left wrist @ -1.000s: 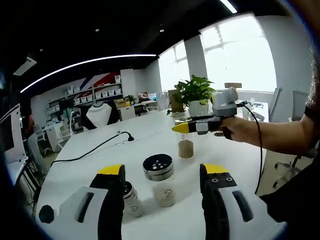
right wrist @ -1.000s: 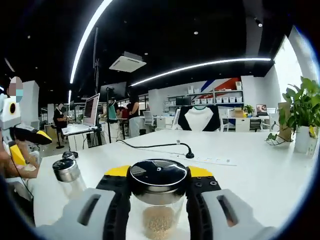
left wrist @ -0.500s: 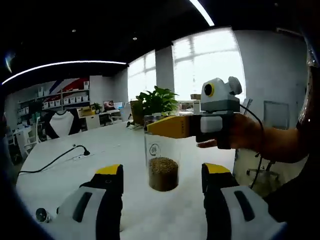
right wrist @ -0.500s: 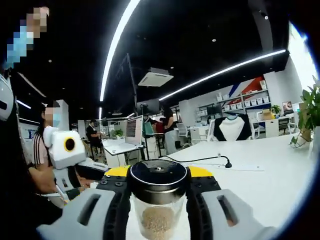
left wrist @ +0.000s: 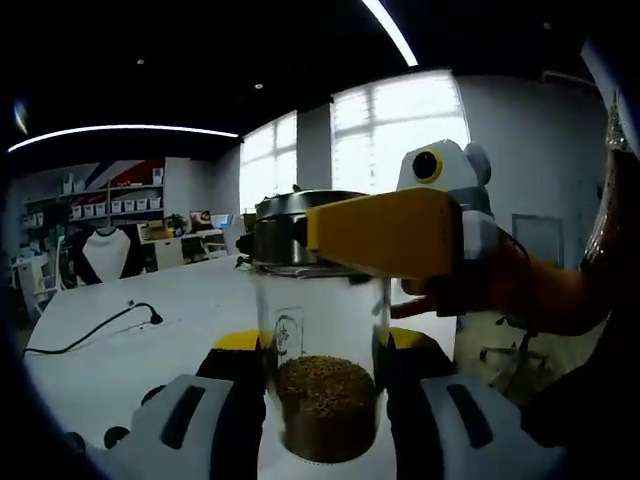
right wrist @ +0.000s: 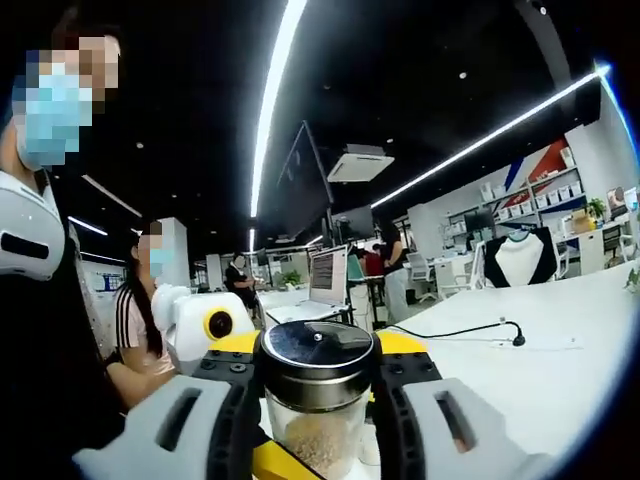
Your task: Rotate the seasoning bottle until the label or dispensing opening points toward the visible target arrow and the bottle remains upright within the marked orientation range
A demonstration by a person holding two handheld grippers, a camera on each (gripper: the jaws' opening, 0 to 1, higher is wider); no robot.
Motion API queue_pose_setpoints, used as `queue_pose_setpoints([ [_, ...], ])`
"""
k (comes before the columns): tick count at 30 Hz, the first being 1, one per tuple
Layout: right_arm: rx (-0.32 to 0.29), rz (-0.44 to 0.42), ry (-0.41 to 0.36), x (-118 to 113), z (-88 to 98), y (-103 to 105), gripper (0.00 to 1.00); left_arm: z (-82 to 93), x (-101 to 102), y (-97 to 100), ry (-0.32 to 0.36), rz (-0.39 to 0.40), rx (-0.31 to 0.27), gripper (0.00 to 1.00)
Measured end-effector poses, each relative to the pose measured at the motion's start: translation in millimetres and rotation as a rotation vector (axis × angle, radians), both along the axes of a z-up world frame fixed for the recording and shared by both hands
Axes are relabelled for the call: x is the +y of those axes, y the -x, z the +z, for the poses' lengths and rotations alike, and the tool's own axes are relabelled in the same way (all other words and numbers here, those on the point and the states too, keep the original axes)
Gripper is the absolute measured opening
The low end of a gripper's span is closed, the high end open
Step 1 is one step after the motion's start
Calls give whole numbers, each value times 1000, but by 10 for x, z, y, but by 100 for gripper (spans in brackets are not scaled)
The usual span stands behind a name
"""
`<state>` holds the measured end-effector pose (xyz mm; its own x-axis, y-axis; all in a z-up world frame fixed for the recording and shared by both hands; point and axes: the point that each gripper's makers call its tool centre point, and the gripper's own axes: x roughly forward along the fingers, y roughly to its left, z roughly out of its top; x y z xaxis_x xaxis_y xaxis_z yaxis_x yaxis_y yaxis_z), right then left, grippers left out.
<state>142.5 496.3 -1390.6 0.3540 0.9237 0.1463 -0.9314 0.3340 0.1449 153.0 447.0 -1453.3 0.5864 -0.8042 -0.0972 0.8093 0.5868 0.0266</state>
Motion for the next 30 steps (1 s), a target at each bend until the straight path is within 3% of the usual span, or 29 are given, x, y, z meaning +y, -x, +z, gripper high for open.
queue_pose_setpoints([
  [5,-9,-5,-23,4,50,18,39,60,18,3,19,29,-17,47],
  [8,-26,-57,-16,20,77,2,39,78,58,-48,27,102,-22,47],
  [11,-30,-149,-22,14,73,-62,39,81,160,-130,-26,197,-65,47],
  [14,-32,-215,-40,39,94,-100,39,114,226,-154,-34,273,-90,47],
  [17,-28,-228,-59,61,118,-116,39,136,247,-159,-60,308,-121,47],
  [22,-27,-133,-25,68,94,-92,38,115,271,-134,-91,280,-136,47],
  [23,-43,-107,-22,49,112,-83,38,117,242,-114,-85,247,-129,47],
  [24,-48,-81,-16,35,123,-70,38,146,187,-60,-28,186,-103,46],
  [27,-73,16,13,11,134,-4,38,168,149,0,-9,105,-89,45],
  [30,-127,142,45,7,144,122,38,192,80,101,56,-15,-37,44],
])
